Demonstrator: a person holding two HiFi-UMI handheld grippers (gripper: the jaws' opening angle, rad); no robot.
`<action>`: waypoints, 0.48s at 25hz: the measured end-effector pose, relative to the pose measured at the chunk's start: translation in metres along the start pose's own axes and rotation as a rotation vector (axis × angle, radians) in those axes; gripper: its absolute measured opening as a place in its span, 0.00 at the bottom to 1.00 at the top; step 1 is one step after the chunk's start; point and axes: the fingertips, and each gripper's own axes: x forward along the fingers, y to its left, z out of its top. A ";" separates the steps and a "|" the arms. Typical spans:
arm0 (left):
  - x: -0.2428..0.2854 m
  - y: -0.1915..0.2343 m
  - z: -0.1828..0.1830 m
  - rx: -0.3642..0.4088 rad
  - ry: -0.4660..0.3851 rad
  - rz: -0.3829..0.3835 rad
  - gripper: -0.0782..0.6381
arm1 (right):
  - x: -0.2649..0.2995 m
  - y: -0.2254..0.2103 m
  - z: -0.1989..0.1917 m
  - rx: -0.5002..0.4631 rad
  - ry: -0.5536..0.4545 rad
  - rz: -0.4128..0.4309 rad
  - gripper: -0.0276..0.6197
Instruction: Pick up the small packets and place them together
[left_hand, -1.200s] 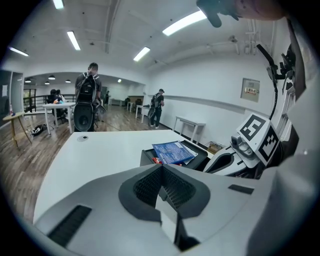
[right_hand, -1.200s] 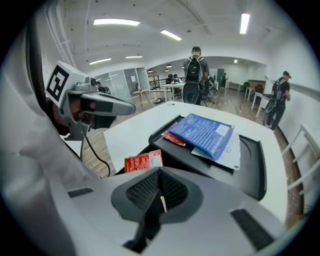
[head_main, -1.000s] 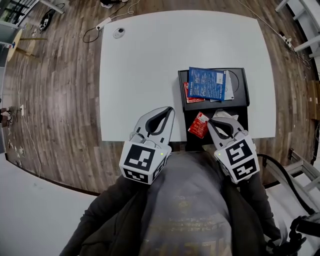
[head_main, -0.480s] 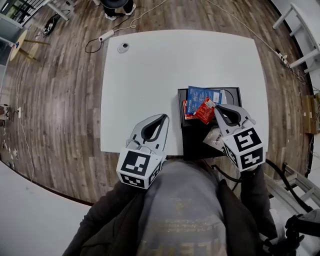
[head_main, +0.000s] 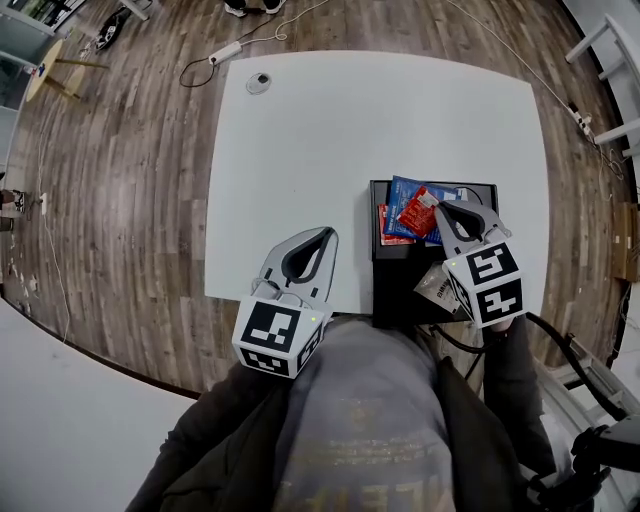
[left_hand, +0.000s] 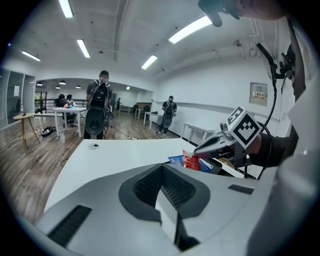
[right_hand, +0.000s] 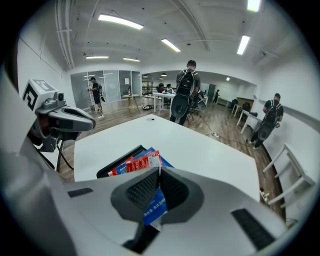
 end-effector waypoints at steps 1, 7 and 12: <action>0.000 0.001 -0.001 -0.002 0.002 0.000 0.11 | 0.001 -0.001 0.000 0.003 0.001 -0.004 0.06; 0.001 0.002 -0.004 -0.008 0.012 -0.001 0.11 | 0.005 -0.003 -0.002 0.013 0.019 -0.007 0.14; -0.001 0.003 -0.003 -0.008 0.006 -0.003 0.11 | -0.006 -0.009 0.009 0.015 -0.026 -0.057 0.15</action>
